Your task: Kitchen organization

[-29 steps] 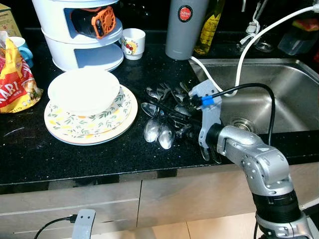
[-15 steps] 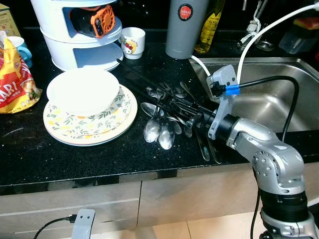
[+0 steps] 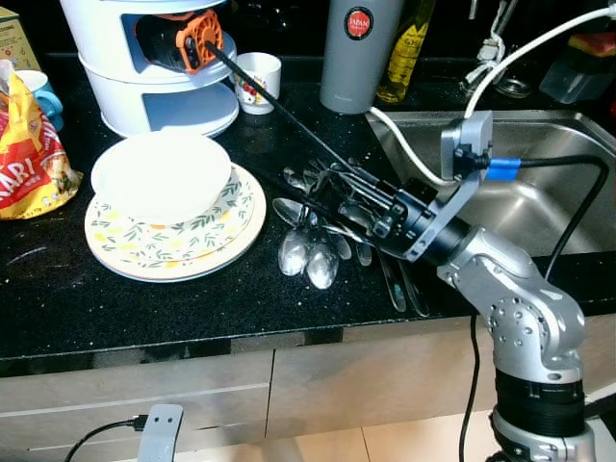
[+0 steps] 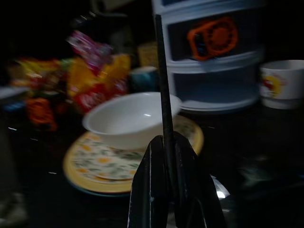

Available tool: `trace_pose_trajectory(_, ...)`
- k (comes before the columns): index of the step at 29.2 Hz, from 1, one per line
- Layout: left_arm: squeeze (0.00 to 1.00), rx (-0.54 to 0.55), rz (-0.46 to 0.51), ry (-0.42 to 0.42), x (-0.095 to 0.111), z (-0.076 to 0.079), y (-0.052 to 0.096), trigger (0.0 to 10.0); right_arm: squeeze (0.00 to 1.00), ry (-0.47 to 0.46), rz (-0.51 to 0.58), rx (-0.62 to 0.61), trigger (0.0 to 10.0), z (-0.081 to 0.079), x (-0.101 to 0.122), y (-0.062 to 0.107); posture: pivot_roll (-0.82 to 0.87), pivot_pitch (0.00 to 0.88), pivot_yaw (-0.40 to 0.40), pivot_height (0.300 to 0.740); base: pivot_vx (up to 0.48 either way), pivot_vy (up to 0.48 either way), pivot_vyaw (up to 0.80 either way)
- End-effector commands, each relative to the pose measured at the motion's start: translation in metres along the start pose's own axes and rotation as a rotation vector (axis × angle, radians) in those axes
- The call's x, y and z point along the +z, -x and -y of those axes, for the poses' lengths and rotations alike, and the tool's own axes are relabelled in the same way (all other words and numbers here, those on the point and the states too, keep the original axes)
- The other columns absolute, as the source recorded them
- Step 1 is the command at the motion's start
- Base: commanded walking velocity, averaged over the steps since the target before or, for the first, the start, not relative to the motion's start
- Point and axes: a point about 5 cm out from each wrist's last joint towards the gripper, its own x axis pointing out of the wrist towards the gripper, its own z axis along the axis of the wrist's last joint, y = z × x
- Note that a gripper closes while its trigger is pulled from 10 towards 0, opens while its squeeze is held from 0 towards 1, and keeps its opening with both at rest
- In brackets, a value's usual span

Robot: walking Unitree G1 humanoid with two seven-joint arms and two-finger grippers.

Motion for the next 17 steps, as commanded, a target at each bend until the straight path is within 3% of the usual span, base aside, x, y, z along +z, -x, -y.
trace_pose_trajectory(1,0.0,-0.004,-0.064,0.011,-0.0166,-0.0028,0.0025,10.0,0.0,-0.002,0.072,0.05,10.0,-0.0063,0.0082,0.0045,-0.01,0.077,-0.032,0.74,0.0,0.0,0.0)
trace_pose_trajectory(7,0.0,-0.015,-0.075,0.023,-0.0176,-0.0022,0.0025,10.0,0.0,-0.027,0.109,0.08,10.0,-0.0078,0.0072,0.0094,-0.01,0.07,-0.031,0.74,0.0,0.0,0.0)
trace_pose_trajectory(17,0.0,-0.02,-0.083,0.041,-0.0202,-0.0021,0.003,10.0,0.0,-0.025,0.09,0.08,10.0,-0.0057,0.0024,0.011,-0.01,0.077,-0.033,0.74,0.0,-0.349,0.0)
